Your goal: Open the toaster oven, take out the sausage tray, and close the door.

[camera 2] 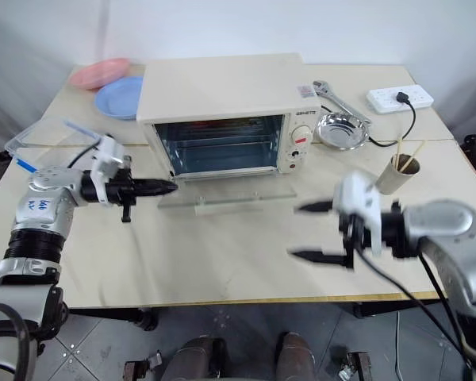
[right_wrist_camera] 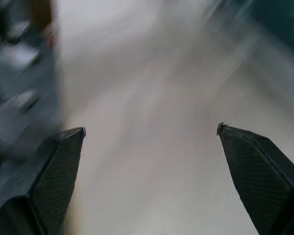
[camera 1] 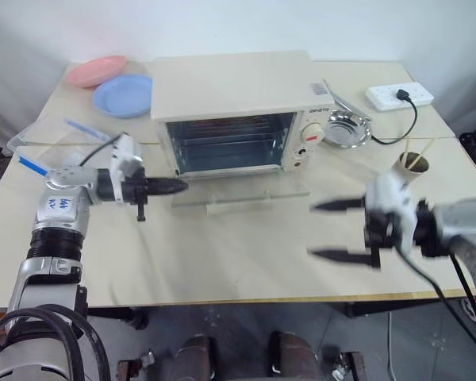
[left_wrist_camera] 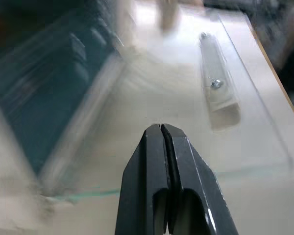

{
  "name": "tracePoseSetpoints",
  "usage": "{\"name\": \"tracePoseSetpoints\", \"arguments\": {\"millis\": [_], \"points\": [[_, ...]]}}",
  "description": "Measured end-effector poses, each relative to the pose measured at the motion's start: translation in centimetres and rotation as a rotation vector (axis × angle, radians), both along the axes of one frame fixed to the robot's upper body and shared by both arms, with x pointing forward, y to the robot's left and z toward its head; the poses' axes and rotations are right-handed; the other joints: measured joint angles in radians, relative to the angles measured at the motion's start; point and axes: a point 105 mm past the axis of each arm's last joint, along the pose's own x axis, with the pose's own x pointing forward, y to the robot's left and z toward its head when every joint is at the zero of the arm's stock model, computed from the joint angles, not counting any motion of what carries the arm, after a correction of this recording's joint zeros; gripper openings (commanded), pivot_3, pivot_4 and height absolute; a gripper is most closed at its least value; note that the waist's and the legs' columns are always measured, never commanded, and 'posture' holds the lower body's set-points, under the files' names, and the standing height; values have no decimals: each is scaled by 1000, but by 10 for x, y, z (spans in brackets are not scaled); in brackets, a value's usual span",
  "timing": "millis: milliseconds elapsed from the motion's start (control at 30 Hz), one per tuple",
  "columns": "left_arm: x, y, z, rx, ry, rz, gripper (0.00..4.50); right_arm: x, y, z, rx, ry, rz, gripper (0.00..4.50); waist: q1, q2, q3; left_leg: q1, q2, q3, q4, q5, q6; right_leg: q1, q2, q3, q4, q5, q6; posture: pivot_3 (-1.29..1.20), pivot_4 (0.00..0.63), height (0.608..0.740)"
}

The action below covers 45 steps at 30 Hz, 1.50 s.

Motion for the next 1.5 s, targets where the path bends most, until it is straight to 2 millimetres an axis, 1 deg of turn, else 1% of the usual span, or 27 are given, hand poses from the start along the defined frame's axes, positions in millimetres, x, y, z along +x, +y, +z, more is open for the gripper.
{"name": "tracePoseSetpoints", "arguments": {"millis": [33,67,100,200,300,433,533,633,700,733,800,900,933,1033,1133,1167,1233,1333,1400,1500], "points": [[-2,-3,-6,44,7,-29,21,2,4,12,16,-49,-1,4500,3,0,0,0,1,-1,0,0,0,0,1,-1,0,0,0,0,150,740],[-4,-4,-12,84,6,-49,21,5,8,18,19,-78,-10,4500,5,-1,0,-1,1,-1,-1,0,-1,-1,1,-1,0,0,0,0,150,740],[-5,-4,-16,113,3,-61,21,9,10,17,15,-84,-24,4500,6,-1,0,-1,2,-1,-1,-1,-1,-1,2,-1,0,0,0,0,150,740],[-4,-1,-21,174,-31,-60,21,28,21,4,1,-81,-76,4500,8,-1,0,-6,0,0,0,-2,0,-6,0,-1,0,0,0,0,150,740],[-3,-3,-22,214,-98,-71,21,50,38,-9,-62,-134,-140,4500,5,-1,0,-17,0,1,5,-1,0,-17,0,-1,5,0,0,0,150,740],[-2,-2,-22,246,-206,-72,21,71,54,-24,-140,-207,-187,4500,4,-1,0,-17,0,1,6,-1,0,-17,0,-1,7,0,0,0,150,740],[0,1,-23,215,-274,-23,21,88,67,-28,-206,-311,-233,4500,-3,-1,0,-17,1,2,9,-1,0,-17,0,0,8,0,0,0,150,740],[6,2,-15,73,-338,91,21,110,78,-29,-258,-427,-303,4500,-13,-1,0,-17,1,1,9,-1,0,-17,0,0,10,0,0,0,150,740],[6,6,-7,-44,-360,171,401,118,88,-28,-278,-488,-326,4500,-21,-1,0,-17,1,1,9,-1,0,-17,0,0,10,0,0,0,150,740],[3,9,-1,-134,-375,219,633,125,93,-26,-291,-526,-351,4500,-24,-1,0,-16,1,1,8,-1,0,-17,0,0,10,0,0,0,150,740],[-2,8,7,-250,-384,267,1243,135,95,-23,-303,-573,-396,4500,-25,-1,0,-17,1,0,8,-1,0,-17,0,-1,10,0,0,0,150,740],[-16,18,12,-432,-382,393,2183,147,105,-20,-344,-656,-437,4500,-35,-1,0,-15,1,0,7,-1,0,-17,0,0,11,0,0,0,150,740],[-20,20,11,-468,-374,424,2446,150,106,-20,-355,-675,-447,4500,-37,-1,0,-15,1,-1,7,-1,0,-17,0,0,11,0,0,0,150,740],[-28,24,4,-522,-340,505,3470,159,109,-23,-386,-710,-467,4500,-38,-1,0,-15,2,-1,7,0,-1,-17,0,-1,11,0,0,0,150,740],[-32,27,10,-560,-365,561,4393,164,116,-28,-420,-734,-440,4500,-33,-1,0,-15,1,-1,8,0,-1,-16,0,0,11,0,0,0,150,740],[-32,28,13,-569,-375,570,4470,166,119,-29,-433,-741,-431,4500,-32,-1,0,-15,1,-1,8,0,-1,-16,0,0,11,0,0,0,150,740],[-33,27,16,-588,-386,585,4470,170,126,-30,-447,-758,-418,4500,-33,-1,0,-15,2,-1,8,0,-1,-16,0,0,11,0,0,0,150,740],[-32,27,18,-622,-388,605,4470,175,131,-22,-464,-800,-421,4500,-35,-1,0,-15,2,-1,7,0,-1,-16,0,0,11,0,0,0,150,740],[-32,28,19,-632,-389,611,4470,180,130,-18,-486,-829,-432,4500,-35,-1,0,-15,2,-1,7,0,-1,-16,0,0,11,0,0,0,150,740],[-33,29,19,-639,-381,612,4500,185,129,-20,-527,-840,-444,3890,-37,-1,0,-15,2,-1,6,0,-1,-16,0,0,10,0,0,0,150,740]]}}
